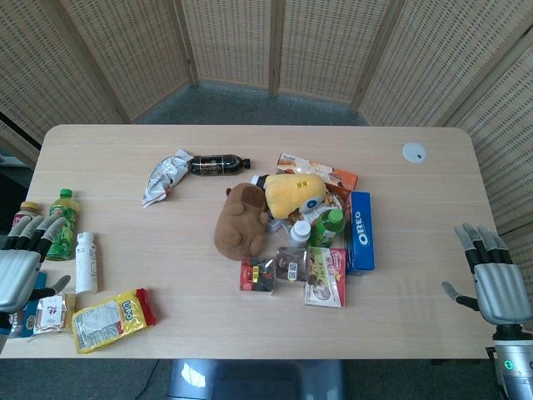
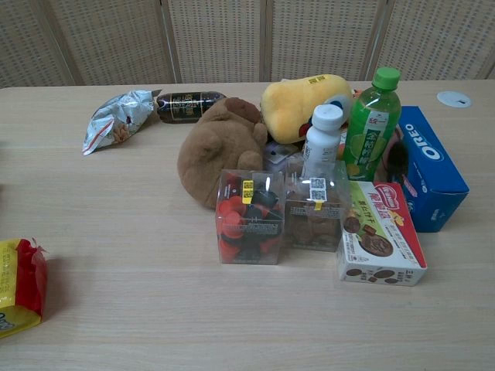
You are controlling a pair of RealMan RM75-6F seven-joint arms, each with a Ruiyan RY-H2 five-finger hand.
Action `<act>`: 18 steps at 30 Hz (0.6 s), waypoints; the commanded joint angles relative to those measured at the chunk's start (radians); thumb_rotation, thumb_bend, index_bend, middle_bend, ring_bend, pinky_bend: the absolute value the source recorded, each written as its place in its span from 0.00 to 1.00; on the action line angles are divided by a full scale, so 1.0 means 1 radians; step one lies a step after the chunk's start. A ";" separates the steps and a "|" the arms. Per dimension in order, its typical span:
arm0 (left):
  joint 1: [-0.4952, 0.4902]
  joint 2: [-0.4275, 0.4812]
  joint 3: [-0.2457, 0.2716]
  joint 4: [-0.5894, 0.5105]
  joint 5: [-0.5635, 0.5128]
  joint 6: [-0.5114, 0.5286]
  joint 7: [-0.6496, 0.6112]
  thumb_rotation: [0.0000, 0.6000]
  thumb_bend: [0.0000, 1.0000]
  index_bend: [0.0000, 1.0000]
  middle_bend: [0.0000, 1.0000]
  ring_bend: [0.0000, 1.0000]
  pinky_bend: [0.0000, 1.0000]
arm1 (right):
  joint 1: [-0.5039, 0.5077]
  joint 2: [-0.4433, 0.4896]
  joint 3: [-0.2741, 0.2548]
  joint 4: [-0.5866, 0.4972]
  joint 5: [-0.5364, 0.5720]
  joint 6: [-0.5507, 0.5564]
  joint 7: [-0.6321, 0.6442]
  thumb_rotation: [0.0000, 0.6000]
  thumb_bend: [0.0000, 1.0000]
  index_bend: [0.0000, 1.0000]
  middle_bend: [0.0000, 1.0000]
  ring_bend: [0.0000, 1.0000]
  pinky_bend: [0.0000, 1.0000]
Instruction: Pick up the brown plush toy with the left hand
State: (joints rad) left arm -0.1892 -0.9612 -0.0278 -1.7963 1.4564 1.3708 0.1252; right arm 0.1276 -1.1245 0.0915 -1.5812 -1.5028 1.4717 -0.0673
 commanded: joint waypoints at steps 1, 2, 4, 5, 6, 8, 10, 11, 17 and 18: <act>-0.001 -0.004 -0.002 0.005 -0.002 -0.003 -0.007 0.98 0.27 0.00 0.00 0.00 0.00 | 0.004 -0.003 0.002 -0.003 -0.001 -0.003 -0.005 0.98 0.20 0.00 0.00 0.00 0.00; -0.003 -0.006 -0.002 0.007 0.000 -0.005 -0.008 0.98 0.27 0.00 0.00 0.00 0.00 | 0.005 -0.005 0.002 -0.005 -0.001 -0.003 -0.007 0.98 0.20 0.00 0.00 0.00 0.00; -0.006 -0.009 -0.002 0.011 0.001 -0.012 -0.007 0.97 0.27 0.00 0.00 0.00 0.00 | 0.007 -0.007 0.002 -0.008 -0.002 -0.006 -0.009 0.98 0.20 0.00 0.00 0.00 0.00; -0.009 -0.009 -0.001 0.012 0.003 -0.018 -0.005 0.97 0.27 0.00 0.00 0.00 0.00 | 0.007 -0.007 0.001 -0.009 -0.003 -0.006 -0.010 0.97 0.20 0.00 0.00 0.00 0.00; -0.012 -0.007 -0.001 0.011 0.005 -0.021 -0.002 0.97 0.27 0.00 0.00 0.00 0.00 | 0.007 -0.007 0.000 -0.009 -0.005 -0.006 -0.011 0.98 0.20 0.00 0.00 0.00 0.00; -0.019 -0.002 -0.004 0.007 0.011 -0.026 0.005 0.98 0.27 0.00 0.00 0.00 0.00 | 0.003 -0.006 -0.002 -0.012 -0.009 0.001 -0.009 0.98 0.20 0.00 0.00 0.00 0.00; -0.025 0.003 -0.008 0.003 0.017 -0.028 0.013 0.98 0.27 0.00 0.00 0.00 0.00 | -0.003 -0.003 -0.003 -0.014 -0.009 0.011 -0.008 0.98 0.20 0.00 0.00 0.00 0.00; -0.030 0.005 -0.011 0.001 0.020 -0.030 0.019 0.98 0.27 0.00 0.00 0.00 0.00 | -0.007 -0.002 -0.003 -0.015 -0.007 0.016 -0.006 0.98 0.20 0.00 0.00 0.00 0.00; -0.063 -0.003 -0.023 0.017 0.027 -0.061 0.062 0.97 0.27 0.00 0.00 0.00 0.00 | -0.020 0.002 -0.007 -0.015 -0.003 0.028 -0.002 0.98 0.20 0.00 0.00 0.00 0.00; -0.072 -0.007 -0.026 0.026 0.028 -0.070 0.076 0.97 0.27 0.00 0.00 0.00 0.00 | -0.021 0.004 -0.008 -0.016 -0.003 0.029 -0.003 0.98 0.20 0.00 0.00 0.00 0.00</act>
State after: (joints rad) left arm -0.2502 -0.9624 -0.0491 -1.7801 1.4819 1.3116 0.1879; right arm 0.1067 -1.1208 0.0841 -1.5974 -1.5059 1.5004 -0.0700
